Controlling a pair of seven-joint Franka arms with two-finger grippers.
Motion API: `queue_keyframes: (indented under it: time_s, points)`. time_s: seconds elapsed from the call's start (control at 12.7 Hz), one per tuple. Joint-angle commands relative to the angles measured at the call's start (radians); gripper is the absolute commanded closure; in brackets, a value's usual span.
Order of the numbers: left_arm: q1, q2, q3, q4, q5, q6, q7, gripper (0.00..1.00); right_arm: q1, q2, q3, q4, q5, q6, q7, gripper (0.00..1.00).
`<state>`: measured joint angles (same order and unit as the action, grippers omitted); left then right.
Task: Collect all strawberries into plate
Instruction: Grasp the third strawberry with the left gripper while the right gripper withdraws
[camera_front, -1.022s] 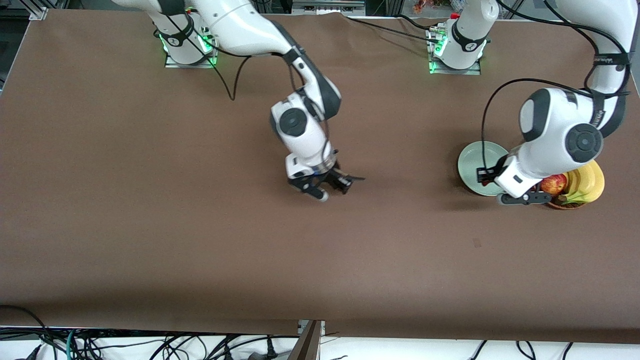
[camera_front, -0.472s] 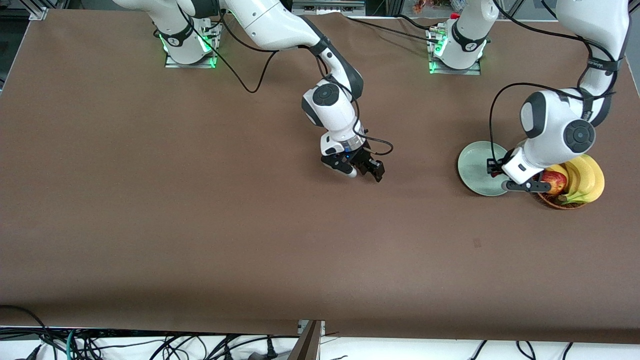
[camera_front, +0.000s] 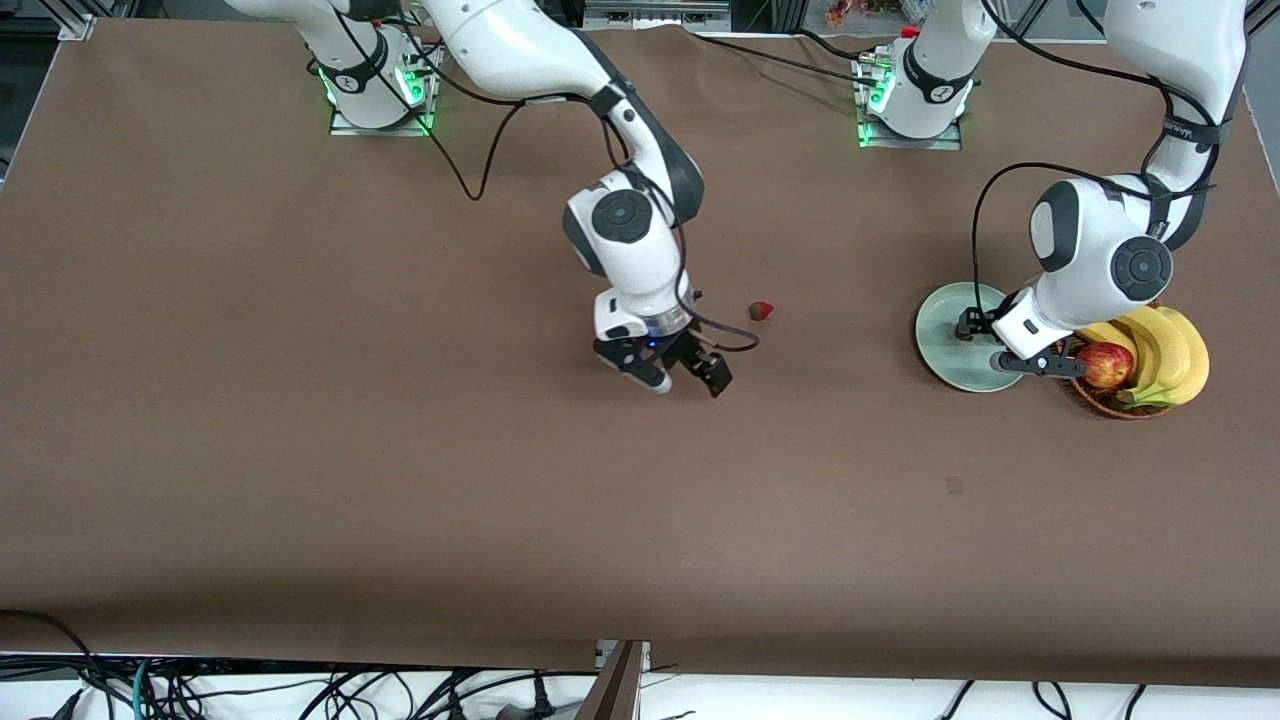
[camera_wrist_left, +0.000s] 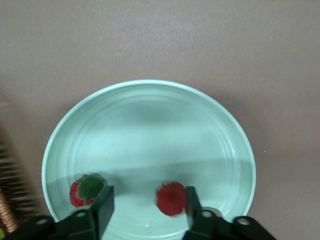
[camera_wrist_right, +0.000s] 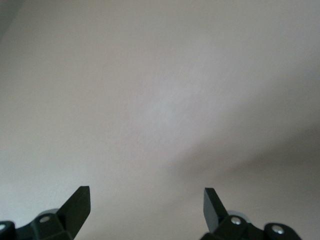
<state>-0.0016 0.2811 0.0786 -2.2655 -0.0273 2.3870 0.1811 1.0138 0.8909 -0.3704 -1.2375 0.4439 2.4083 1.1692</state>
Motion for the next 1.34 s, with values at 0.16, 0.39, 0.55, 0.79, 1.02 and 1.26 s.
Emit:
queue_keyframes:
  time_s: [0.16,0.39,0.55,0.79,1.02,1.26]
  points:
    - [-0.017,-0.095,-0.066,0.113,-0.031,-0.201,-0.082,0.0,-0.08,-0.156,-0.077,-0.019,-0.014,-0.292,-0.233,0.0]
    - [-0.017,-0.119,-0.225,0.124,-0.031,-0.197,-0.323,0.0,-0.083,-0.214,-0.183,-0.023,-0.013,-0.443,-0.336,0.0]
    - [-0.017,-0.106,-0.331,0.135,-0.029,-0.187,-0.489,0.0,-0.089,-0.24,-0.225,-0.036,-0.014,-0.518,-0.405,0.0]
    - [-0.017,-0.077,-0.479,0.132,-0.014,-0.125,-0.736,0.0,-0.205,-0.445,-0.17,-0.189,-0.033,-0.538,-0.567,0.0]
    - [-0.038,-0.027,-0.577,0.121,0.059,-0.034,-0.958,0.0,-0.311,-0.59,-0.113,-0.231,-0.169,-0.682,-0.635,0.0]
    - [-0.101,0.097,-0.583,0.121,0.268,0.059,-1.221,0.0,-0.55,-0.706,0.118,-0.25,-0.318,-0.777,-0.697,0.0]
